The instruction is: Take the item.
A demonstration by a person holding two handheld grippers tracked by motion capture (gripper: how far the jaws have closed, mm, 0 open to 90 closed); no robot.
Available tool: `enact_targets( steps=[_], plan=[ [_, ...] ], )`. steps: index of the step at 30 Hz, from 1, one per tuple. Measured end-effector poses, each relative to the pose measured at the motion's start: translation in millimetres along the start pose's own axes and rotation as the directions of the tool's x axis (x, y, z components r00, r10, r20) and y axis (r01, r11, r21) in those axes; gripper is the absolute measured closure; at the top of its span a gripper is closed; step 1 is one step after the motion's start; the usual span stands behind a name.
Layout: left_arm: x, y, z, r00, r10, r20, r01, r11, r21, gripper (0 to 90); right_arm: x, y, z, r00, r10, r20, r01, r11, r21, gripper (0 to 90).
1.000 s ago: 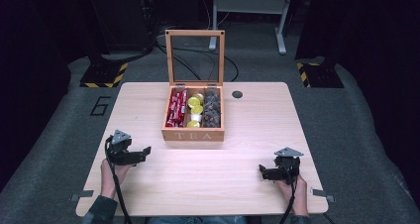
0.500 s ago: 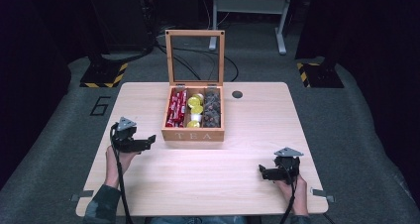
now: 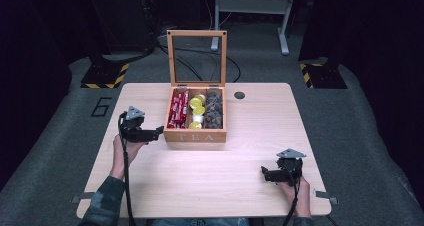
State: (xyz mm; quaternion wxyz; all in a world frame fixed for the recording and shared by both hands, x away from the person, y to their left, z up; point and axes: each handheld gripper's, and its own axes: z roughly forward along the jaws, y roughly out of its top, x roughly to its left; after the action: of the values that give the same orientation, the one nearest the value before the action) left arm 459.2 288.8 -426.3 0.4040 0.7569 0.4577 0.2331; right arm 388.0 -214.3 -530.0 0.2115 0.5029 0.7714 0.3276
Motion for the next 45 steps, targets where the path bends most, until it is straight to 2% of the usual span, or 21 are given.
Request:
enact_targets(
  steps=[6,11,13,16,18,21,26,28,32,33,34,43,45],
  plan=[
    [-1.7,10.0,9.4,0.9998,0.007,0.02,-0.007,1.0,0.0,10.6,-0.3,-0.1,-0.1,1.0,-0.004,0.0,0.004,1.0,0.001,0.0],
    [-4.8,19.0,19.4,0.9998,0.012,0.016,-0.012,0.9999,0.0,7.6,-0.4,-0.1,-0.1,0.9999,-0.014,-0.005,0.014,1.0,0.001,0.0],
    [-5.6,24.3,25.0,0.9994,0.029,0.021,-0.029,0.9995,0.012,6.9,-0.1,-0.1,0.0,0.9999,-0.01,-0.006,0.01,1.0,-0.001,0.0],
    [-6.6,27.7,29.2,0.999,0.034,0.03,-0.035,0.9992,0.018,7.5,-0.5,-0.2,-0.1,0.9999,-0.014,-0.005,0.014,1.0,0.001,0.0],
    [-7.8,30.3,34.1,0.9986,0.029,0.043,-0.03,0.9993,0.023,9.3,-0.4,-0.2,-0.1,0.9999,-0.014,-0.005,0.014,1.0,0.0,0.0],
    [-11.2,34.0,40.9,0.9977,0.045,0.052,-0.047,0.9983,0.036,11.2,-0.4,-0.2,-0.1,0.9999,-0.014,-0.005,0.014,1.0,0.0,0.0],
    [-14.1,39.6,50.9,0.9967,0.051,0.063,-0.053,0.9979,0.037,20.1,-0.5,-0.2,-0.2,0.9999,-0.015,-0.005,0.015,1.0,0.001,0.0],
    [-14.2,41.6,55.8,0.9972,0.046,0.058,-0.048,0.998,0.042,26.8,-0.4,-0.2,-0.1,0.9999,-0.015,-0.005,0.015,1.0,0.0,0.0],
    [-14.0,43.8,65.2,0.9981,0.05,0.036,-0.052,0.997,0.057,30.9,-0.3,-0.1,-0.1,0.9999,-0.012,-0.006,0.012,1.0,0.0,0.1],
    [-12.7,44.5,67.3,0.9975,0.064,0.029,-0.066,0.9949,0.077,33.0,-0.5,-0.2,-0.2,0.9999,-0.016,-0.006,0.016,1.0,0.001,0.1],
    [-13.6,44.5,69.5,0.9985,0.052,0.02,-0.053,0.9958,0.074,33.0,-0.5,-0.2,-0.2,0.9999,-0.016,-0.006,0.016,1.0,0.001,0.1],
    [-15.1,45.2,85.7,0.9979,0.064,-0.011,-0.062,0.9902,0.125,45.4,-0.4,-0.2,-0.2,0.9999,-0.016,-0.006,0.016,1.0,0.001,0.1],
    [-14.9,44.4,89.2,0.9975,0.061,-0.036,-0.056,0.99,0.129,49.0,-0.2,-0.2,-0.3,0.9995,-0.03,-0.013,0.03,1.0,0.002,0.1]
  ],
)
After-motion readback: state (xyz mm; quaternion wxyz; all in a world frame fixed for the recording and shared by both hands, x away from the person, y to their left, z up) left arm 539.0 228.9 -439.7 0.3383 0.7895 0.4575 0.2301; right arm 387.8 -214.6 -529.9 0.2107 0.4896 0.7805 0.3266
